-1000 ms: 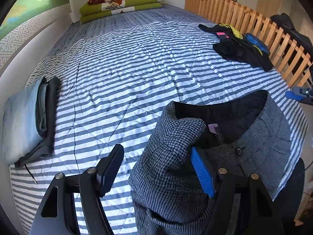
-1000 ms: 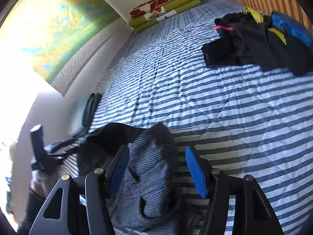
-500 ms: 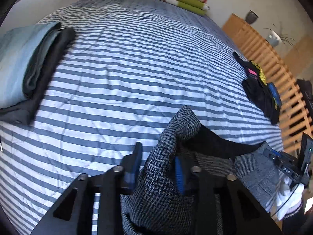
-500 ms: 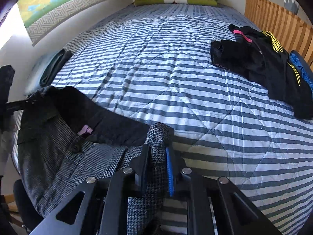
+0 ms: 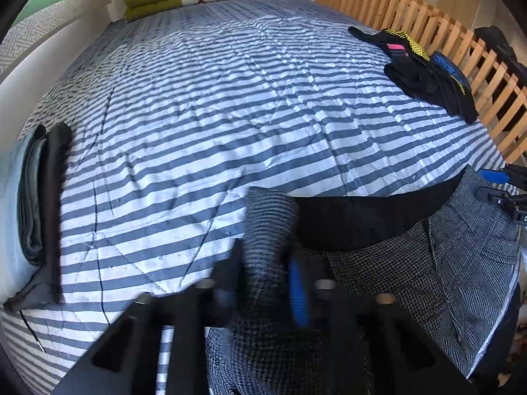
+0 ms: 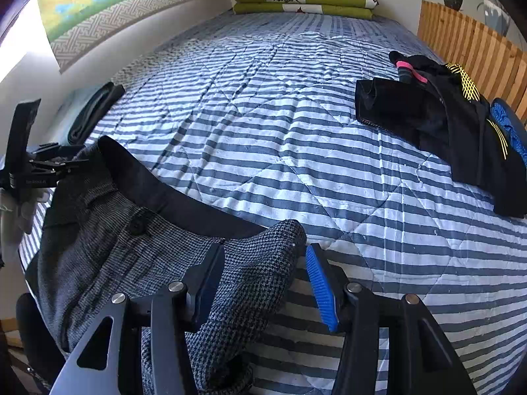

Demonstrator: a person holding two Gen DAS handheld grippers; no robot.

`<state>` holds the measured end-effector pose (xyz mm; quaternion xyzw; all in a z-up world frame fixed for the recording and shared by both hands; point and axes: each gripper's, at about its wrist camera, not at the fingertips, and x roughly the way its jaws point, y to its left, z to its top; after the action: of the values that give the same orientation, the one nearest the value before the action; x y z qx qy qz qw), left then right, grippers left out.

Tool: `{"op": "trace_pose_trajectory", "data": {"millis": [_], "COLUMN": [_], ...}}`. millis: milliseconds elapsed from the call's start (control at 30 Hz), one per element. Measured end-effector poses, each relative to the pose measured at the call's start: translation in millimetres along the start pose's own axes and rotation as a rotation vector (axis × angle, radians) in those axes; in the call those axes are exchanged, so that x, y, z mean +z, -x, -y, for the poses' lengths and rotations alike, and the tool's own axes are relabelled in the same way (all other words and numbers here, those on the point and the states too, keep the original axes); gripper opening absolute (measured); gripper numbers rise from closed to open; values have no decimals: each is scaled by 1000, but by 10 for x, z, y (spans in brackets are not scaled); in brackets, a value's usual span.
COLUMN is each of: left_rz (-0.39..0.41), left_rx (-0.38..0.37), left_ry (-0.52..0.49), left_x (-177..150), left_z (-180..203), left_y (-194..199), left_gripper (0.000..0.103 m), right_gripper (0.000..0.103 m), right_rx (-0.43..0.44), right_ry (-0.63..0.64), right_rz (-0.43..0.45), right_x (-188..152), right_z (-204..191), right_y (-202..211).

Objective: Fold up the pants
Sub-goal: 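Lift the shorts with both grippers and shake them open in the air, then lower the shorts flat onto the quilt and open both grippers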

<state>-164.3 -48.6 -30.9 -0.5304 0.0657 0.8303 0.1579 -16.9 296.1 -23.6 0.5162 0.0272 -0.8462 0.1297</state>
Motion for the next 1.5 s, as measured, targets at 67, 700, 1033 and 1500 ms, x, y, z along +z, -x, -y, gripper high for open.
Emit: {"op": "trace_pose_trajectory", "data": {"millis": [67, 700, 1033, 1500], "left_rz": [23, 673, 748, 340], "left_rx": [-22, -20, -27, 68], "left_ry": [61, 52, 6, 128], "left_x": [-20, -603, -769, 397], "left_z": [-66, 639, 985, -81], "left_y": [41, 4136, 4832, 1810], "left_gripper": [10, 10, 9, 17], "right_gripper": [12, 5, 3, 3], "right_rx": [-9, 21, -32, -97], "right_ry": [1, -55, -42, -116], "right_rz": [-34, 658, 792, 480], "right_x": [13, -178, -482, 788], "right_z": [-22, -563, -733, -234], "right_y": [-102, 3460, 4307, 2116]}}
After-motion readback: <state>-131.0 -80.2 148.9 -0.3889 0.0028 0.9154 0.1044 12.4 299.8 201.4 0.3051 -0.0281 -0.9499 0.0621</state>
